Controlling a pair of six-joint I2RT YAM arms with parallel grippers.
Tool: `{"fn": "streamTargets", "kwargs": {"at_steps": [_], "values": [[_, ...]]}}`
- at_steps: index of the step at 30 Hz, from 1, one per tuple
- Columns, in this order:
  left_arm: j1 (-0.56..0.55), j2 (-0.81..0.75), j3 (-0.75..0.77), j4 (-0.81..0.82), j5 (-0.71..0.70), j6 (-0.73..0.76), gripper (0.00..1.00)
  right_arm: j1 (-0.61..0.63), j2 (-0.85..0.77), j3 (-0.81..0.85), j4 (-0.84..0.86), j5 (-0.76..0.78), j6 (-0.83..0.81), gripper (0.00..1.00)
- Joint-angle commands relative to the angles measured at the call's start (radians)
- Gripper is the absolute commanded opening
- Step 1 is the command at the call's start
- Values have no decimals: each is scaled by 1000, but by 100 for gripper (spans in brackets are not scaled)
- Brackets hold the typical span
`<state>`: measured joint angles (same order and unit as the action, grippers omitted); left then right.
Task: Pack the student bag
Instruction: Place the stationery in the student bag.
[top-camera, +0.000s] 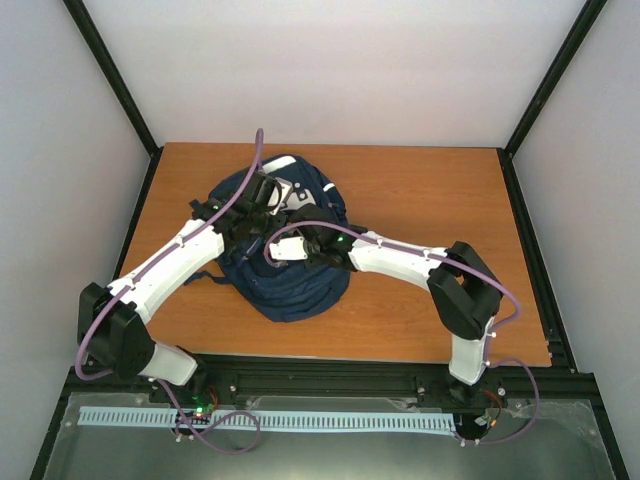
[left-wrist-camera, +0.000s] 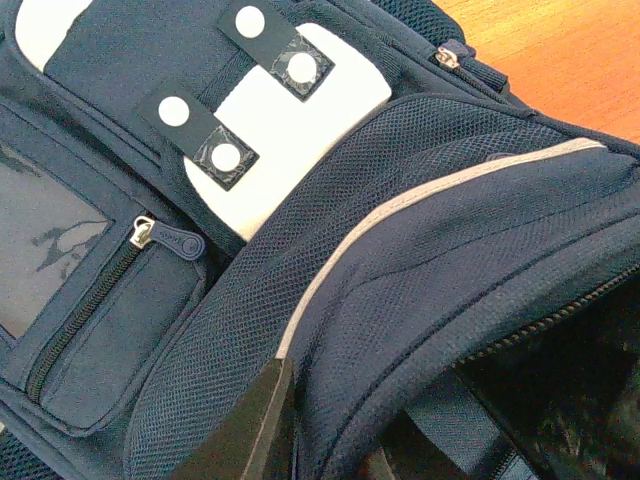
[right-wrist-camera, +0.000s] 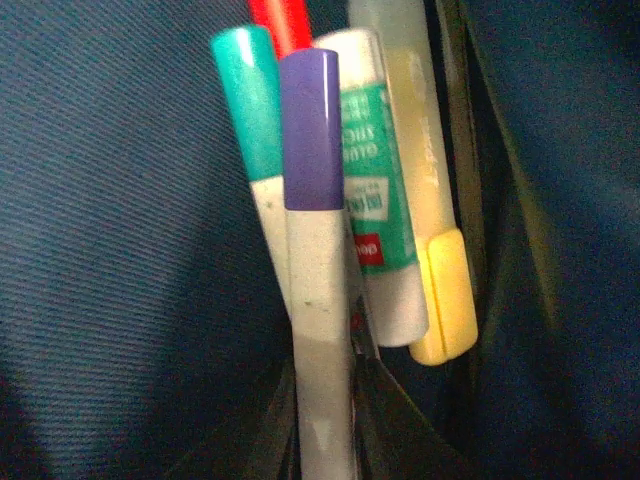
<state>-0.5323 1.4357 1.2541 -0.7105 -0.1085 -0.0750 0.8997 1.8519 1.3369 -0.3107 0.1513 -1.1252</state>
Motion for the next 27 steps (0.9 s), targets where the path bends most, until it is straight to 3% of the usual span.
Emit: {"fn": "streamTargets", "kwargs": {"at_steps": [1,15,20,23,27], "values": [[3,-31,42,30,-16,-12,13,-8,-12,-3,51,70,37,23],[3,3,42,32,5,-20,15,-29,-394,-218,-95,-71,324,36],[-4,70,85,-8,130,-43,23,-173,-565,-312,-119,-202,470,40],[-25,100,122,-58,126,-55,30,-284,-645,-363,-111,-293,544,43],[-29,63,64,-67,150,-84,38,-377,-711,-434,-77,-393,638,50]]}}
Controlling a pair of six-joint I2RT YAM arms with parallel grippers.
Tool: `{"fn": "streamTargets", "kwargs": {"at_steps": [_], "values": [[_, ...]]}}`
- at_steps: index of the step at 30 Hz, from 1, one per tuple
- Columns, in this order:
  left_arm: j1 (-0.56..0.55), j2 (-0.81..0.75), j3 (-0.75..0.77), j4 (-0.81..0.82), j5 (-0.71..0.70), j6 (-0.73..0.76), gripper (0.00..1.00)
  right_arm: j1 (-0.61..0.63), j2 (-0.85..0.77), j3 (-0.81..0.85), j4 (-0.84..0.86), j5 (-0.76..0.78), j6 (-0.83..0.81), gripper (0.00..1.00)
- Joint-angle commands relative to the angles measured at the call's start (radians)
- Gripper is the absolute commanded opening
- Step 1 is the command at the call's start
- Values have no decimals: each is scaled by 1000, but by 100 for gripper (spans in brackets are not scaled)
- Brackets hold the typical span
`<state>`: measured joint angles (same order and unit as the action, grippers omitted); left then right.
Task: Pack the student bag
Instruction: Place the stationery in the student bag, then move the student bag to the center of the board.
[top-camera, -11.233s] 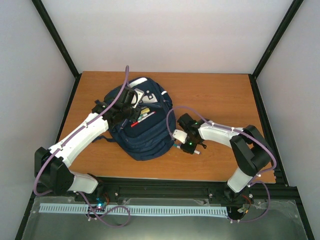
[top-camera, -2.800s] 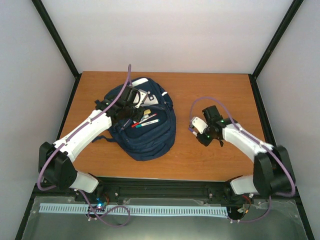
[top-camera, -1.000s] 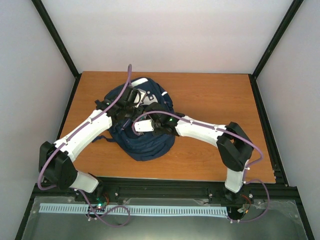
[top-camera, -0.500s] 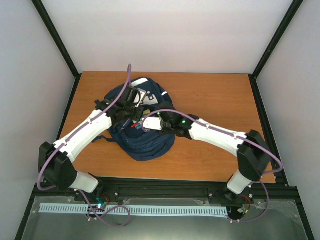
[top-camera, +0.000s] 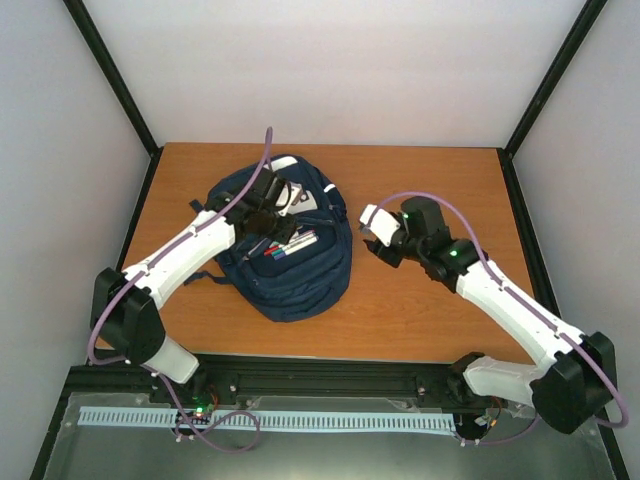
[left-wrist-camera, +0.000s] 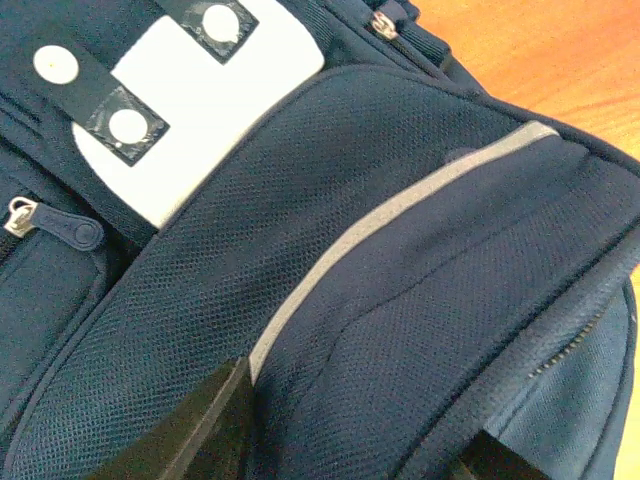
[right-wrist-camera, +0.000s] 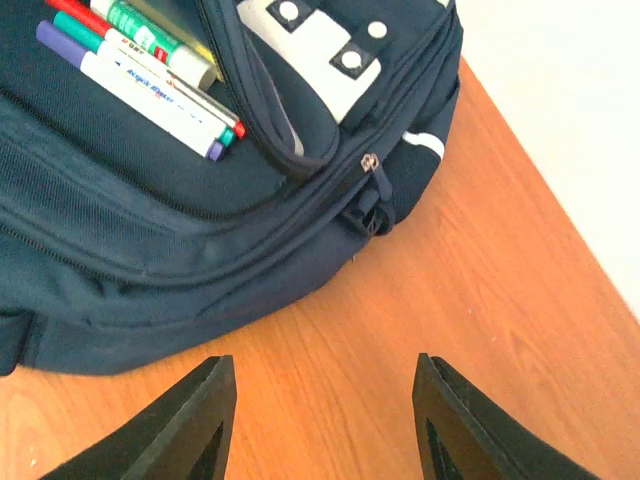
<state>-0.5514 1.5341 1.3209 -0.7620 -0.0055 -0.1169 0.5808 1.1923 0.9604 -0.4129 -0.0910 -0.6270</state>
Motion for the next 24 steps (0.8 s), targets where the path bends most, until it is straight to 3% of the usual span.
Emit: {"fn": "streamTargets", "kwargs": {"at_steps": [1,6,14,15,24], "values": [[-10,-52,-27,-13,62,-46,41,-66,-55,-69,31,-168,151,52],[-10,-201,-167,22,98,-88,65,-75,-18,-63,-1,-213,165,56],[32,-379,-301,103,136,-182,89,-75,36,-66,-20,-285,159,57],[44,-395,-307,106,96,-223,98,-75,39,-65,-22,-288,159,57],[165,-397,-267,54,-240,-386,100,-75,0,-72,-30,-285,154,59]]}}
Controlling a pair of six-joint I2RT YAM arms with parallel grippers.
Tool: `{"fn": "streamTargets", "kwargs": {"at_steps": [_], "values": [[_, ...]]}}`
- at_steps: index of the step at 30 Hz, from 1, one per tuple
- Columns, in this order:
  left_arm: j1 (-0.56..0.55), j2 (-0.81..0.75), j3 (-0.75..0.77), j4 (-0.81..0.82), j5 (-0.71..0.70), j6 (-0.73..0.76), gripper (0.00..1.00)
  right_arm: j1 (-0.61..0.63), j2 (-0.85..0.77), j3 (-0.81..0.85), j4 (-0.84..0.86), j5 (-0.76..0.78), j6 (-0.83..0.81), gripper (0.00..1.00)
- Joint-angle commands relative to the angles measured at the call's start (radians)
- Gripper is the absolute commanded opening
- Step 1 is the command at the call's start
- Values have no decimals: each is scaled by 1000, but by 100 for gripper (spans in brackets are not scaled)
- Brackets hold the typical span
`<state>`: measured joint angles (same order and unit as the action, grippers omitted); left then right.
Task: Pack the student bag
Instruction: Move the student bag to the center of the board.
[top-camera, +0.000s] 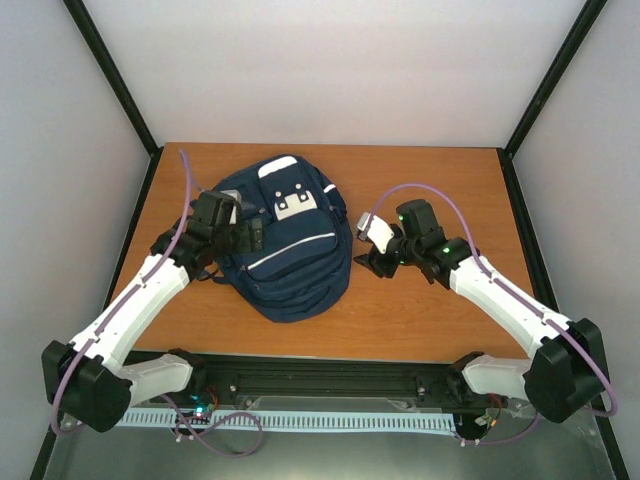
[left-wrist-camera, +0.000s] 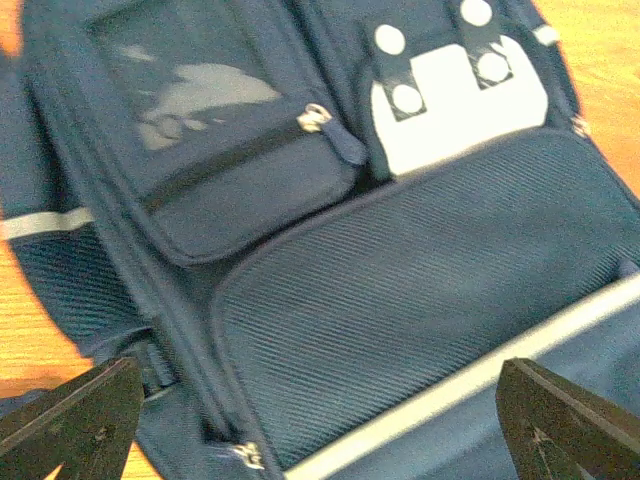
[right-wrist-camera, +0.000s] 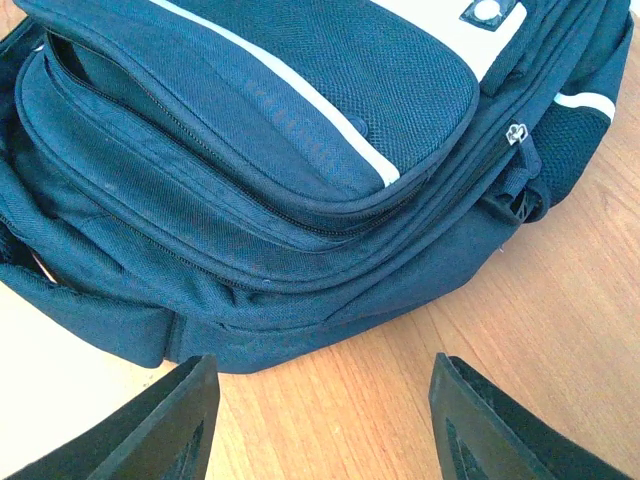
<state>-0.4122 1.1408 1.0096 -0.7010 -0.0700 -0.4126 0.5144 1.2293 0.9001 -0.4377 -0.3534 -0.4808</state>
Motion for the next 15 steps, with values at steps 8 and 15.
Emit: {"fn": "streamTargets", "kwargs": {"at_steps": [8,15], "values": [[113,11,-15,170,-187,-66,100,-8,-62,-16,-19,-32,-10,62],[192,70,37,133,-352,-277,100,-9,-97,-12,-28,-37,-11,62]]}}
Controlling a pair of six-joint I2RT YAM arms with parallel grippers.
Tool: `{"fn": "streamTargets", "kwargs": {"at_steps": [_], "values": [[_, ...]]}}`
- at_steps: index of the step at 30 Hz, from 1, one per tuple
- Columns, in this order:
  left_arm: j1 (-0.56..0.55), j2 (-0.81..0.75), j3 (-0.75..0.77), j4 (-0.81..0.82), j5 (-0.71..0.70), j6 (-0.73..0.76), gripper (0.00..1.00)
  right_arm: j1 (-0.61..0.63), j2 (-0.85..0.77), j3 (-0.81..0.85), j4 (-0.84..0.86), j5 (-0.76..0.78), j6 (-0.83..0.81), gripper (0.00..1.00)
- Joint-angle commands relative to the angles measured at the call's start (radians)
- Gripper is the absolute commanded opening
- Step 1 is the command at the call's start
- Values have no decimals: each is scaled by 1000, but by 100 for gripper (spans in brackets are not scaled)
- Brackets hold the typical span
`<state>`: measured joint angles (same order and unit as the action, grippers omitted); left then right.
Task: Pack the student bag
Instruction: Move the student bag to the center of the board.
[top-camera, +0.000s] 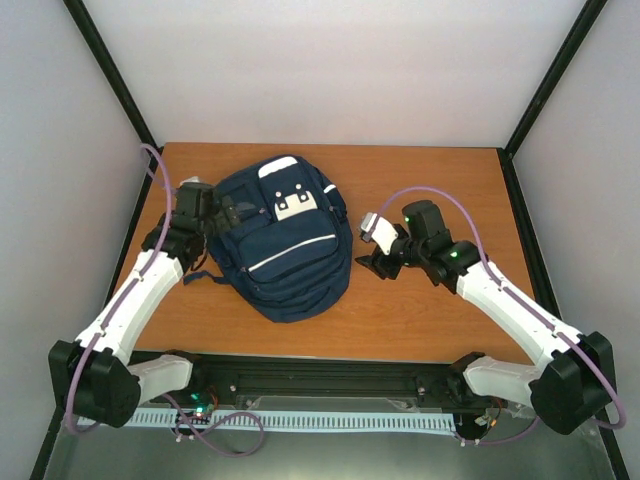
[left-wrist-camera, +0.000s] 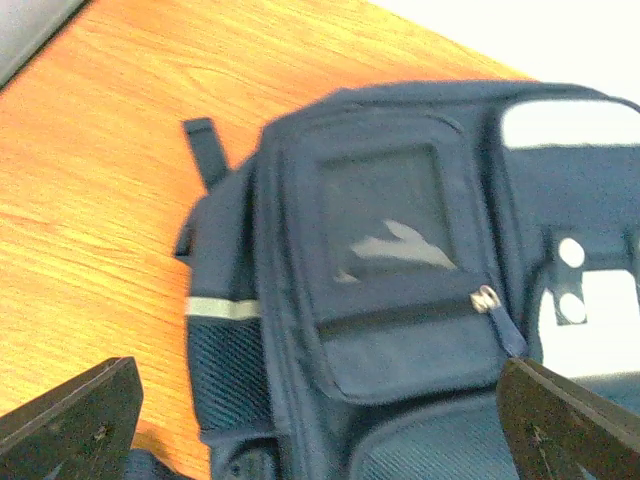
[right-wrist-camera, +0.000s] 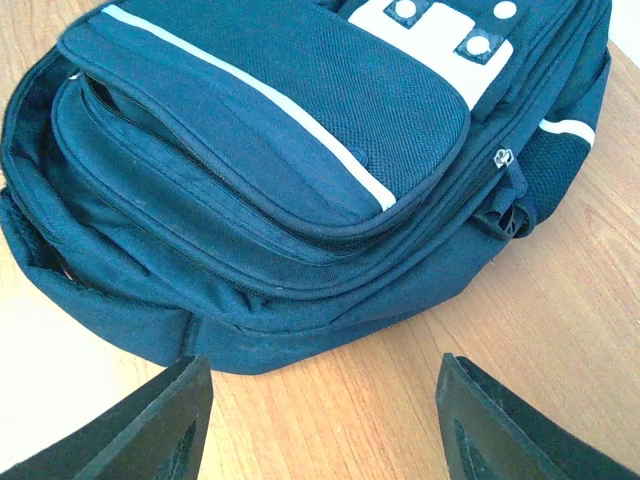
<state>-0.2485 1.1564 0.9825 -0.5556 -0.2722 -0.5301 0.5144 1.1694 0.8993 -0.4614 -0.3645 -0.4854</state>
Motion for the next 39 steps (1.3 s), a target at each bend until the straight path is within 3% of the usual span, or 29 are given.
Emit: {"fn": "streamTargets", "kwargs": {"at_steps": [1,4,9,15,20,39], "values": [[39,107,113,-85,-148,-192,100,-9,-41,-11,-6,-26,-8,62],[83,256,249,-216,-104,-150,100,-8,-49,-13,-6,-20,-15,63],[234,288,167,-9,186,-156,100,-8,-52,-9,-21,-21,-12,63],[281,446,221,-42,231,-130,100,-9,-44,-5,-39,-61,-20,63],[281,604,273,-1,508,-37,100,-8,-27,7,-58,-69,-27,64],[-40,967,627,45,795,184,100,-8,22,15,-77,-82,-26,64]]}}
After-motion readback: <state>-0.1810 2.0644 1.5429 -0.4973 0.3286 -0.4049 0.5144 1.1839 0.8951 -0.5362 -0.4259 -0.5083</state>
